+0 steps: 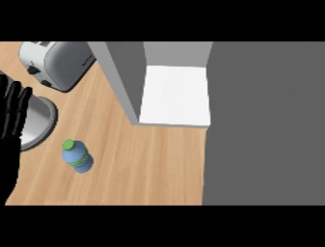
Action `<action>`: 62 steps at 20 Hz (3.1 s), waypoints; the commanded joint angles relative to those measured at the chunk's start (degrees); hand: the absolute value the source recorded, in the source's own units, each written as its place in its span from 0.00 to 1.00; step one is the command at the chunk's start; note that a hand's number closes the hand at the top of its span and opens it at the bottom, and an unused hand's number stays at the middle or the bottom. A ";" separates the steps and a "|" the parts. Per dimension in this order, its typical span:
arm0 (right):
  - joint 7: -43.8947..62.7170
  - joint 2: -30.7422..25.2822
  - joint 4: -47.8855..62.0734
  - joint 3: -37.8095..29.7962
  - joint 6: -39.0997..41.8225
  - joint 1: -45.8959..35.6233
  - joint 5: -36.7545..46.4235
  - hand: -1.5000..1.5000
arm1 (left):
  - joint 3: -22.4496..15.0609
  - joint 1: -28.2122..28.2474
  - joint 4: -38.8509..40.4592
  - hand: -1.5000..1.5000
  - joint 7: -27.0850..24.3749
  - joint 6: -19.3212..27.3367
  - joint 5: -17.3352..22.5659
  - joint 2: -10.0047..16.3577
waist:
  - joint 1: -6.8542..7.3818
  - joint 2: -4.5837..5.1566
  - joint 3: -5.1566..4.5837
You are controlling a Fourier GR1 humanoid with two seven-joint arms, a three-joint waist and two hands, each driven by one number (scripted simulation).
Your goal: Pick up the bottled water, place it into the cabinet and close the cabinet
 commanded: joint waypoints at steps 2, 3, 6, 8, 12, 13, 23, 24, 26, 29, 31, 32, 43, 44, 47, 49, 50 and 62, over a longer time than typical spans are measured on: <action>1.91 0.58 0.05 0.11 0.04 -1.06 -0.41 0.00 | 2.54 0.82 -2.88 0.00 3.25 3.02 -3.94 0.23 | -2.37 0.53 -0.09; 0.91 0.13 -3.68 -0.43 1.40 2.97 -2.38 0.00 | 5.31 -2.76 0.06 0.00 3.91 4.17 -5.24 1.89 | -2.77 0.51 -0.07; -0.46 -0.41 -7.29 -1.28 3.02 10.23 -3.86 0.00 | 5.55 0.08 0.62 0.00 3.91 8.54 -12.81 1.38 | -3.15 0.39 -0.03; 6.74 -1.81 -8.71 6.68 10.13 10.01 -10.27 0.00 | 3.81 1.13 2.62 0.00 8.57 11.11 -8.42 -4.85 | -3.11 0.35 -0.06; 7.40 -2.41 -15.92 7.26 11.61 17.40 -13.24 0.00 | -0.71 3.95 -7.47 0.00 18.03 13.18 -13.38 -5.80 | -2.86 0.28 -0.03; 7.26 -1.61 -18.88 10.18 11.25 19.62 -10.92 0.00 | -3.66 6.67 -6.89 0.00 15.66 14.58 -14.58 -7.13 | -2.91 0.29 -0.07; 6.44 -2.11 -31.21 15.24 12.92 35.23 -9.42 0.00 | -4.37 15.32 -13.35 0.00 23.30 13.03 -20.86 -5.42 | -3.18 0.15 -0.14; 6.95 -2.64 -29.47 13.52 12.94 33.39 -10.60 0.00 | -3.98 10.89 -10.57 0.00 25.56 14.33 -23.35 -6.01 | -3.15 0.40 -0.10; 7.01 -3.44 -28.59 11.20 13.57 32.37 -12.83 0.00 | -2.54 11.51 -7.83 0.00 22.94 14.41 -20.25 -6.56 | -2.94 0.46 -0.11; -0.70 -2.99 -28.58 15.69 16.21 41.43 -8.37 0.00 | 2.32 14.63 -4.69 0.00 17.18 13.63 -14.30 -5.29 | -3.42 0.25 -0.15; 1.24 -3.92 -28.59 12.73 15.63 37.91 -9.97 0.00 | 2.03 13.41 -5.55 0.00 19.72 13.20 -14.50 -5.56 | -2.91 0.42 -0.12; 2.28 -2.75 -33.66 19.27 14.61 42.19 -5.83 0.00 | 3.03 12.87 -2.52 0.00 19.20 13.67 -13.60 -5.94 | -3.49 0.30 -0.19; -5.65 -3.11 -32.53 23.10 14.52 49.79 -1.14 0.00 | 11.18 12.45 18.06 0.00 6.19 8.79 -0.04 -6.02 | -3.71 0.30 -0.21; -4.49 -5.08 -32.03 18.13 15.36 47.13 -5.56 0.00 | 11.37 9.36 24.27 0.00 2.37 10.13 -1.10 -7.05 | -3.59 0.55 -0.20; -7.60 -4.80 -32.05 21.65 15.45 50.38 -2.62 0.00 | 15.45 12.18 30.55 0.00 -5.55 5.86 2.70 -4.95 | -3.72 0.39 -0.27; -10.18 -6.11 -31.81 22.25 16.85 53.67 -1.54 0.00 | 16.59 10.22 35.85 0.00 -8.23 4.23 2.79 -3.32 | -4.06 0.34 -0.24; -9.69 -5.49 -31.88 21.99 15.95 51.95 -2.25 0.00 | 15.68 9.11 39.94 0.00 -11.21 6.28 1.55 -6.12 | -3.91 0.50 -0.26; -14.35 -9.34 -34.70 20.77 16.93 59.29 -2.73 0.00 | 18.89 -1.73 66.43 0.00 -28.17 -1.74 3.43 -2.21 | -4.11 0.56 -0.25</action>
